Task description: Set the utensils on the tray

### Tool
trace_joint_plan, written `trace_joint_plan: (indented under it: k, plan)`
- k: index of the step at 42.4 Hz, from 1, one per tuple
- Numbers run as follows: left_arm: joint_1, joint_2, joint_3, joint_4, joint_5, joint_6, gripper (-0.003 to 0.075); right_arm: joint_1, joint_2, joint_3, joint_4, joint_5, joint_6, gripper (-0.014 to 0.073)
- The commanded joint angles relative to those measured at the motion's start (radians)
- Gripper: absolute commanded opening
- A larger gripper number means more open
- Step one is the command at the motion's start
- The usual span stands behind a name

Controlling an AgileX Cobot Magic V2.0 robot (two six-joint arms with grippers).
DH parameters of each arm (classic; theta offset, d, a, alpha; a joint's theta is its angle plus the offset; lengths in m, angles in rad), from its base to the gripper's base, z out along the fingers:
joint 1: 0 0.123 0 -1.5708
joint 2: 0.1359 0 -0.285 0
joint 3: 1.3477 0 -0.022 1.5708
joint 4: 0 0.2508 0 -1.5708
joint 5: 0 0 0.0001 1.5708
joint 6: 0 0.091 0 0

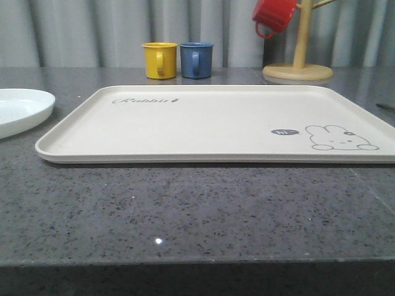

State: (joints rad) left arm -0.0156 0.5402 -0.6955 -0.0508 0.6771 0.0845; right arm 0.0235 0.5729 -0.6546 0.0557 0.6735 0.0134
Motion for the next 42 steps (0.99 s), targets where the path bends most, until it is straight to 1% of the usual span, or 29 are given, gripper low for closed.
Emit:
trace_joint_plan:
  k: [1, 8, 15, 27, 31, 35, 39, 42]
  plan:
    - [-0.007, 0.029, -0.028, -0.012, -0.079, -0.011, 0.0459, -0.004, 0.011, -0.033, -0.011, -0.06, -0.004, 0.0536]
    - [-0.007, 0.098, -0.03, -0.003, -0.045, -0.011, 0.0459, -0.004, 0.011, -0.033, -0.011, -0.06, -0.004, 0.0536]
    - [-0.007, 0.226, -0.09, 0.071, 0.086, -0.011, 0.0459, -0.004, 0.011, -0.033, -0.011, -0.06, -0.004, 0.0536]
    - [-0.001, 0.415, -0.2, 0.043, 0.103, -0.011, 0.046, -0.004, 0.011, -0.033, -0.011, -0.059, -0.004, 0.0536]
    - [0.038, 0.489, -0.234, 0.043, 0.105, -0.011, 0.046, -0.004, 0.011, -0.033, -0.011, -0.058, -0.004, 0.0536]
    - [0.115, 0.555, -0.257, 0.02, 0.103, -0.011, 0.0459, -0.004, 0.011, -0.033, -0.011, -0.057, -0.004, 0.0536]
    - [0.209, 0.621, -0.274, -0.073, 0.081, 0.015, 0.0459, -0.004, 0.011, -0.033, -0.011, -0.057, -0.004, 0.0536]
    - [0.265, 0.675, -0.279, -0.182, 0.078, 0.112, 0.0459, -0.004, 0.011, -0.033, -0.011, -0.057, -0.004, 0.0536]
